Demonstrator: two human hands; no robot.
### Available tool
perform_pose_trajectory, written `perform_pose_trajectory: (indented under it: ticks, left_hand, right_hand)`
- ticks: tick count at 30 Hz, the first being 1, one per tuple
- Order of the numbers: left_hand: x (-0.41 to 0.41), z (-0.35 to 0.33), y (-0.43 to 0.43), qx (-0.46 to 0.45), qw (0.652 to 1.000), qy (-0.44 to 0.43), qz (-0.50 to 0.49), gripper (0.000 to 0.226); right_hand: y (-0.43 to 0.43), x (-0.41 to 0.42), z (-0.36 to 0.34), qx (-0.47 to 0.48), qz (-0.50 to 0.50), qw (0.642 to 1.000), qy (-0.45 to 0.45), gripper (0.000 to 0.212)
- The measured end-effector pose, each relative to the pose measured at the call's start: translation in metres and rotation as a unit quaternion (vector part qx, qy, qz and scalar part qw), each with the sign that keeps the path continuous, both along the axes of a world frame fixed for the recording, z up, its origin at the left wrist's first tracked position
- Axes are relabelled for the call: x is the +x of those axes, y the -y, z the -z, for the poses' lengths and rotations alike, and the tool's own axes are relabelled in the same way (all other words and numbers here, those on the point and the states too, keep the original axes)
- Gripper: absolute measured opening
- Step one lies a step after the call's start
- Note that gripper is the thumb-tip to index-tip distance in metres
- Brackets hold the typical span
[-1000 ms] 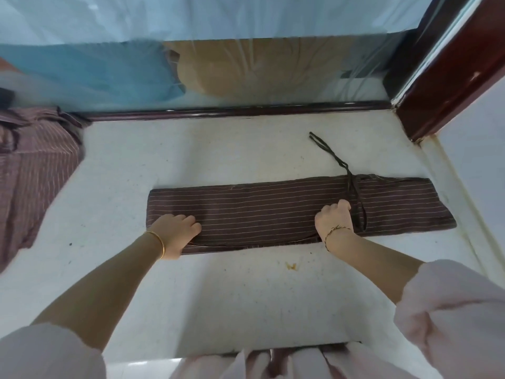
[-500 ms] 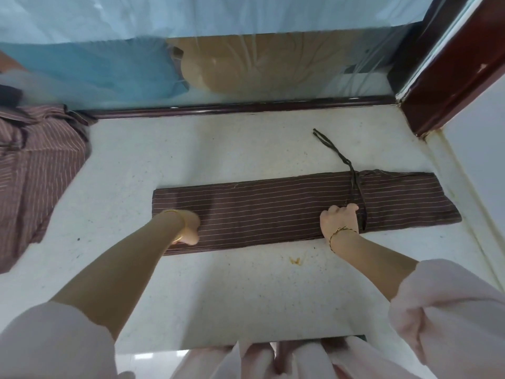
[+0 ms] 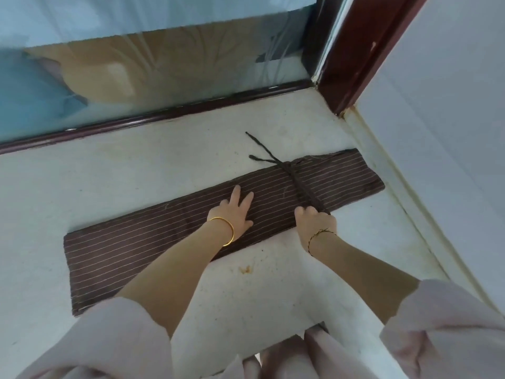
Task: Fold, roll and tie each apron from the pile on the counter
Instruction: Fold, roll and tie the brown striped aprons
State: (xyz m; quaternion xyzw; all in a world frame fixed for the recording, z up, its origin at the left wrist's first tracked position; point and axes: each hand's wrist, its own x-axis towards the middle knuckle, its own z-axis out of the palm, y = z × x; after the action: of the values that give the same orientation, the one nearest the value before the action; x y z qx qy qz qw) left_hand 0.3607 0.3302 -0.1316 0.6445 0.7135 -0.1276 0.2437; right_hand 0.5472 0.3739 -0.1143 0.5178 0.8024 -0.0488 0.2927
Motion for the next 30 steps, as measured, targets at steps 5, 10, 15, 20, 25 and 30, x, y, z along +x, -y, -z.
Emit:
perform_pose_trajectory:
  ticks: [5,10,15,20,25,30]
  left_hand:
    - [0.001,0.009,-0.027,-0.006,0.999,-0.038,-0.021,0.076]
    - [-0.015,0.004,-0.051,-0.018,0.992,-0.071,-0.107,0.076]
    - [-0.007,0.007,-0.058,-0.007,0.978,-0.067,-0.195,0.075]
    - [-0.004,0.003,-0.052,0.051,0.976,0.07,-0.198,0.067]
    - [-0.035,0.003,0.001,0.134,0.974,0.102,-0.151,0.044]
    - [-0.082,0.008,0.069,0.103,0.971,0.07,-0.203,0.031]
  right_hand:
    - [-0.008,0.03,-0.001,-0.004,0.03,0.998,0.059,0.049]
    - [-0.03,0.046,-0.007,0.005,0.075,0.992,0.1,0.035]
    - [-0.04,0.042,-0.014,0.06,0.113,0.985,0.113,0.06]
    - [-0.032,-0.01,-0.021,0.09,-0.04,0.993,-0.064,0.068]
    - [0.008,-0.07,-0.01,0.032,-0.194,0.958,-0.209,0.04]
    - [0.058,-0.1,0.006,-0.03,-0.25,0.935,-0.25,0.041]
